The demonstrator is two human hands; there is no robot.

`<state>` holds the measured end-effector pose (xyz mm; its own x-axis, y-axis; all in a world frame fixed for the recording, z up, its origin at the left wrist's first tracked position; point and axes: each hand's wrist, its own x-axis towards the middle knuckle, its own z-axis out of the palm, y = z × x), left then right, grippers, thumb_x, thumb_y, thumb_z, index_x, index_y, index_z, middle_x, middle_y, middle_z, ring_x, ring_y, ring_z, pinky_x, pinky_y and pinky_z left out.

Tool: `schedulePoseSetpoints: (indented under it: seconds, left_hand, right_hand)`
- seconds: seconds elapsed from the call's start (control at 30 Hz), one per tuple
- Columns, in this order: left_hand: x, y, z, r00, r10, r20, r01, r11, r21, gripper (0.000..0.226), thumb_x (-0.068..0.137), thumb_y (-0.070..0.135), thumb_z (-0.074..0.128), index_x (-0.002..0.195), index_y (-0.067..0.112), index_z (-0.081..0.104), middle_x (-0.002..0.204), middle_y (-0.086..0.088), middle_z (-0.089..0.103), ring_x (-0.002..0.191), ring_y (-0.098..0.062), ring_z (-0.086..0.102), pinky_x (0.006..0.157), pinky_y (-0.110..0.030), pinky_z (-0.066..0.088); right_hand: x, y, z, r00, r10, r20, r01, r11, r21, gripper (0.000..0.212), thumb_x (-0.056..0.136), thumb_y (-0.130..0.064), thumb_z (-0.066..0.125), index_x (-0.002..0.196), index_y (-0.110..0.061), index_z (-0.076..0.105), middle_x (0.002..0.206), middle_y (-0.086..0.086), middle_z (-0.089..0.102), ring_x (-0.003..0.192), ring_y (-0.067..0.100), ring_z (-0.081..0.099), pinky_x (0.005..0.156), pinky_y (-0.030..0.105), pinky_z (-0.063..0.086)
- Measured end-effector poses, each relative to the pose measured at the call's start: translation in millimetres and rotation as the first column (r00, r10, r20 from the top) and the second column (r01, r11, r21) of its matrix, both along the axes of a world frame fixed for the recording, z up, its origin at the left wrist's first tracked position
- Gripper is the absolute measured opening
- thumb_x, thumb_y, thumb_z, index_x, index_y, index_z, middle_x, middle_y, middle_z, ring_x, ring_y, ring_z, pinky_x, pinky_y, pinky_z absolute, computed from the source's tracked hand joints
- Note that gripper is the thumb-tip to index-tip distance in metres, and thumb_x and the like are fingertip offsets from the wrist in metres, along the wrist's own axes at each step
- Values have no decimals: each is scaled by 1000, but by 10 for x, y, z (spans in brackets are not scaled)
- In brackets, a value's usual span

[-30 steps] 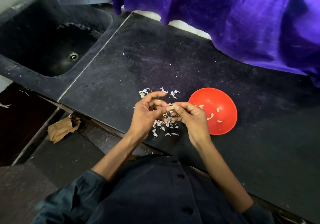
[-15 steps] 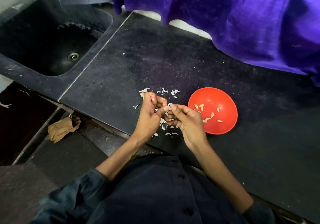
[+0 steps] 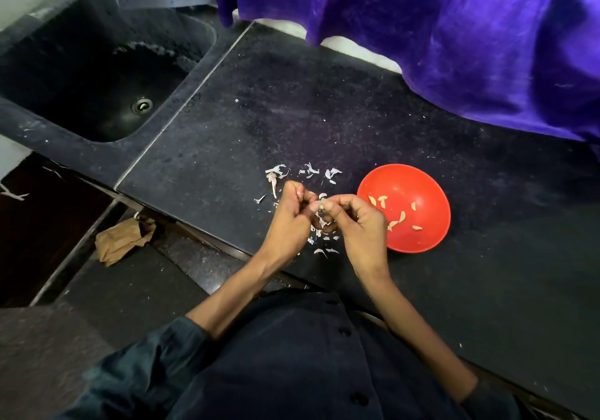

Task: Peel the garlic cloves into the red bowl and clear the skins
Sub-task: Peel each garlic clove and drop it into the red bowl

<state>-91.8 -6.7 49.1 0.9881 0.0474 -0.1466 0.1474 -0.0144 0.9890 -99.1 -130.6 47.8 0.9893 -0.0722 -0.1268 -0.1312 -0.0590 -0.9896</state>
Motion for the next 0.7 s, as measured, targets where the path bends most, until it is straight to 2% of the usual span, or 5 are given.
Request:
schedulePoseSetpoints:
  seconds: [0.07, 0.23, 0.37, 0.57, 0.7]
  left_hand:
    - [-2, 6, 7, 1000, -8, 11, 8, 1000, -4, 33, 94, -10, 45, 85, 19, 31, 89, -2, 48, 78, -17, 51, 68, -28, 52]
    - [-7, 20, 34, 998, 3, 57, 0, 999, -50, 34, 93, -12, 46, 88, 19, 32, 89, 0, 51, 80, -13, 52, 71, -31, 51]
    - [7, 66, 20, 997, 47, 57, -41, 994, -105, 33, 93, -12, 47, 88, 17, 33, 88, -3, 51, 66, -14, 52, 67, -25, 51]
    - [46, 106, -17, 998, 58, 35, -50, 980, -191, 36, 89, -19, 49, 92, 15, 39, 84, -5, 56, 73, -12, 56, 69, -23, 55]
    - [90, 153, -9, 998, 67, 19, -63, 984, -168, 37, 83, -19, 59, 97, 13, 47, 91, -8, 64, 77, -8, 64, 74, -22, 54]
  right_hand:
    - [13, 5, 25, 1000, -1, 2, 0, 1000, 17, 6, 89, -11, 67, 86, -15, 71, 77, 1, 71, 67, 13, 66, 65, 36, 55]
    - [38, 1, 45, 999, -33, -15, 34, 997, 71, 4, 89, -10, 67, 87, -12, 70, 77, 1, 70, 67, 12, 66, 59, 31, 55]
    - [53, -53, 36, 995, -84, -58, 91, 987, 134, 6, 90, -7, 65, 87, -11, 69, 76, 4, 67, 67, 11, 62, 57, 25, 55]
    - [66, -141, 51, 989, -86, -118, 117, 951, 287, 8, 91, -4, 61, 95, -5, 69, 87, 13, 68, 74, 18, 68, 69, 28, 58]
    - [76, -188, 47, 989, -107, -102, 134, 943, 304, 10, 91, -3, 61, 98, -4, 68, 88, 16, 67, 80, 26, 67, 74, 32, 59]
